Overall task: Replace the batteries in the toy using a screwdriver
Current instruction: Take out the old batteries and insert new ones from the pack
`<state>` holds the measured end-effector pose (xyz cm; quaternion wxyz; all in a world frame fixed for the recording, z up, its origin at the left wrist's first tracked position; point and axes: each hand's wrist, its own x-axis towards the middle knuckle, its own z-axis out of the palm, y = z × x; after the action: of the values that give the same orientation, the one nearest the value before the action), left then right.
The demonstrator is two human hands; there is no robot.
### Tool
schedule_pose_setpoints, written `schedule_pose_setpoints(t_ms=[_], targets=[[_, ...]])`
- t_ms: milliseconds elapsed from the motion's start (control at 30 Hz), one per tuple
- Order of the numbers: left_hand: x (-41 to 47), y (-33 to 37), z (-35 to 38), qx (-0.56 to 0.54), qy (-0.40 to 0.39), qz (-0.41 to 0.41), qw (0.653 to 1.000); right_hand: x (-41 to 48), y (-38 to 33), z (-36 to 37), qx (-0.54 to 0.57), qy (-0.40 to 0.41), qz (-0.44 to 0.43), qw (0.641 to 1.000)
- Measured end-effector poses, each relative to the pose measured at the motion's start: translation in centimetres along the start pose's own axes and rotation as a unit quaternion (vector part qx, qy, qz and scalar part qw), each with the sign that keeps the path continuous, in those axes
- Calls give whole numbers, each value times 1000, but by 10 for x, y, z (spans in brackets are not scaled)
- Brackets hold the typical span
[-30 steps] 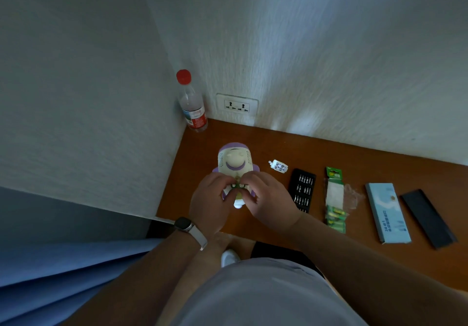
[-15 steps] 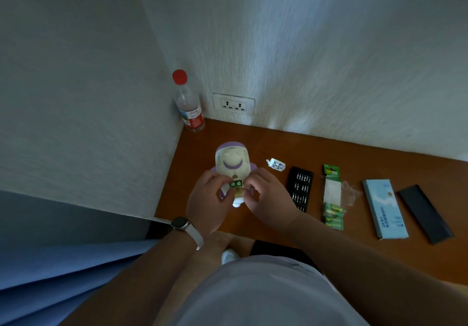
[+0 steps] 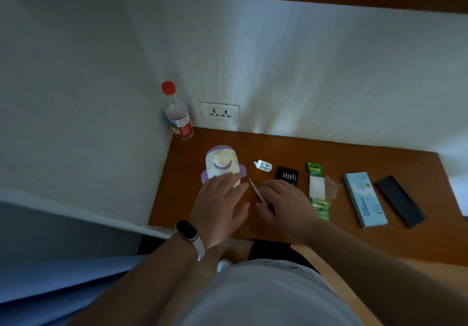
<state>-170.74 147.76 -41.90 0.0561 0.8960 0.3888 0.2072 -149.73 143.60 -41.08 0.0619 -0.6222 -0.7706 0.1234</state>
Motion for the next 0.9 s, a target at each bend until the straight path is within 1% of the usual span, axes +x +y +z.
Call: schedule_pose_setpoints(t_ms=[133, 267, 367, 633, 700, 900], targets=[[11, 16, 5, 5, -6, 31, 999, -25, 11, -6, -14, -2, 43, 999], [19, 31, 21, 9, -47, 24, 999, -46, 29, -12, -19, -38, 79, 996], [24, 41, 36, 0, -64, 22, 998, -59, 46, -18, -16, -58, 96, 994], [46, 85, 87, 11, -105, 28, 994, -98, 104, -19, 4, -71, 130, 989], [52, 103, 97, 14, -121, 17, 992, -111, 123, -20, 14, -70, 133, 989], [68, 141, 120, 5, -171, -57, 984, -133, 179, -17, 46, -78, 131, 987]])
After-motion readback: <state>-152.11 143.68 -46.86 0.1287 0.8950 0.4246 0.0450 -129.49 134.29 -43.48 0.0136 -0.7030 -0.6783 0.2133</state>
